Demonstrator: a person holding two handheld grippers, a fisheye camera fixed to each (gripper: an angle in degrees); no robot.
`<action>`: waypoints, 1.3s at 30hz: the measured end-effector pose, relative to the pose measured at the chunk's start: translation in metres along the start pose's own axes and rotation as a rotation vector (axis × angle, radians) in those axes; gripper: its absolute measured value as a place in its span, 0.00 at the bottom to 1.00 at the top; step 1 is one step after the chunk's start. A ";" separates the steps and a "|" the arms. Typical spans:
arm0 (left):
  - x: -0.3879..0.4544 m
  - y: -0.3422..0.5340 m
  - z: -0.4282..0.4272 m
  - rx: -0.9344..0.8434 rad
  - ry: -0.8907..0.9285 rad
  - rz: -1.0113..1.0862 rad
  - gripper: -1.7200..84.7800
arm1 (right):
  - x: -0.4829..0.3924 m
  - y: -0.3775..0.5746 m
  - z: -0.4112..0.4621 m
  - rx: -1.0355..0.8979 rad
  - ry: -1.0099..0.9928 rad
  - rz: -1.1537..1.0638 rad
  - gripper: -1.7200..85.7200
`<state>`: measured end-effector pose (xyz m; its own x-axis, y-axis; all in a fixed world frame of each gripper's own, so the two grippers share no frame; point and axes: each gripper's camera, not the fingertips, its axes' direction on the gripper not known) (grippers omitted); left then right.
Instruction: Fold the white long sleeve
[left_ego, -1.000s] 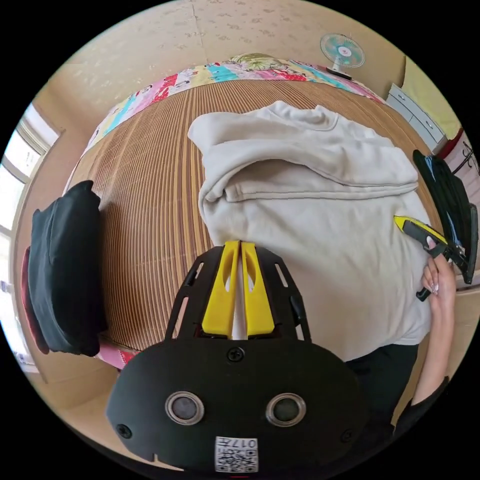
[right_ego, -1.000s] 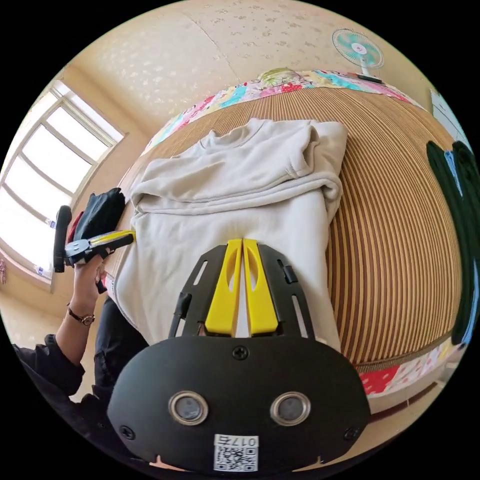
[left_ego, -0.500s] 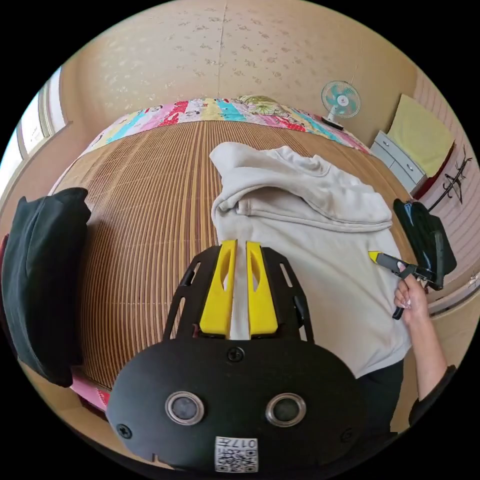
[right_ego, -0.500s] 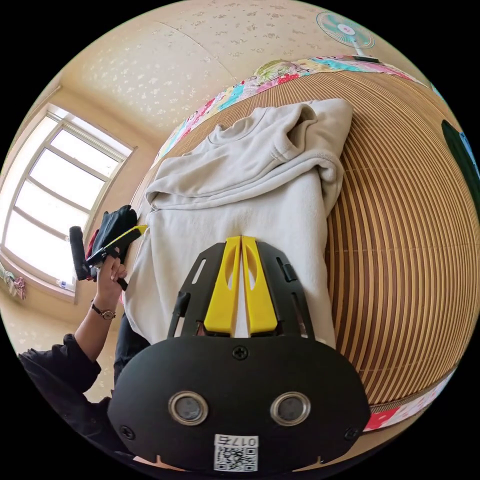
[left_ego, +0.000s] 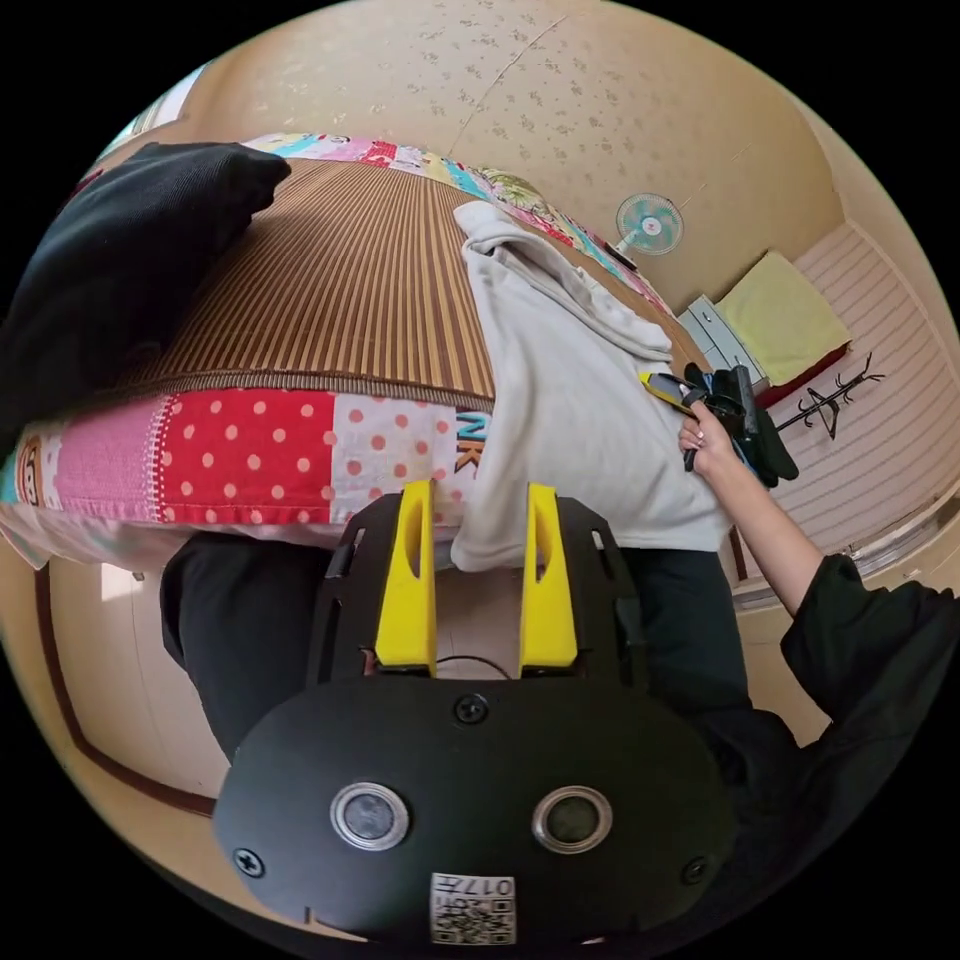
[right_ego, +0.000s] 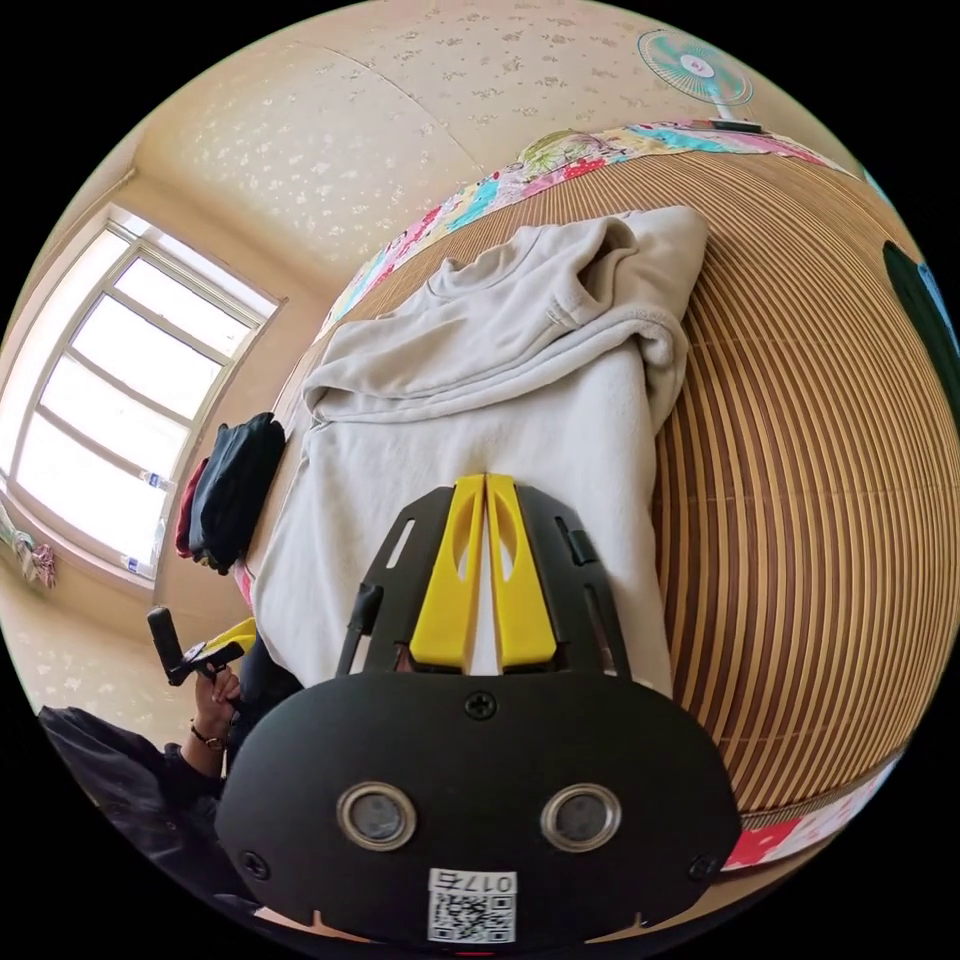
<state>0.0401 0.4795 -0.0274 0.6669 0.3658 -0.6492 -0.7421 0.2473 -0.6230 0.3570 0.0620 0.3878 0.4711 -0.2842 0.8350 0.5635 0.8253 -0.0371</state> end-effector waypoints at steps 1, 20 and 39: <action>-0.005 -0.001 0.003 -0.028 -0.011 -0.008 0.16 | -0.005 0.002 -0.002 0.010 0.010 -0.011 0.03; -0.106 -0.036 -0.044 -0.229 0.229 -0.076 0.08 | 0.010 0.281 -0.235 0.215 -0.009 0.152 0.16; -0.194 -0.068 -0.177 0.037 0.987 -0.087 0.07 | 0.001 0.260 -0.303 0.103 -0.455 -0.021 0.07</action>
<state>-0.0269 0.2331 0.0638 0.4639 -0.5623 -0.6846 -0.6779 0.2722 -0.6829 0.7101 0.1280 0.2128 0.1016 -0.0776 0.9918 0.4888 0.8722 0.0182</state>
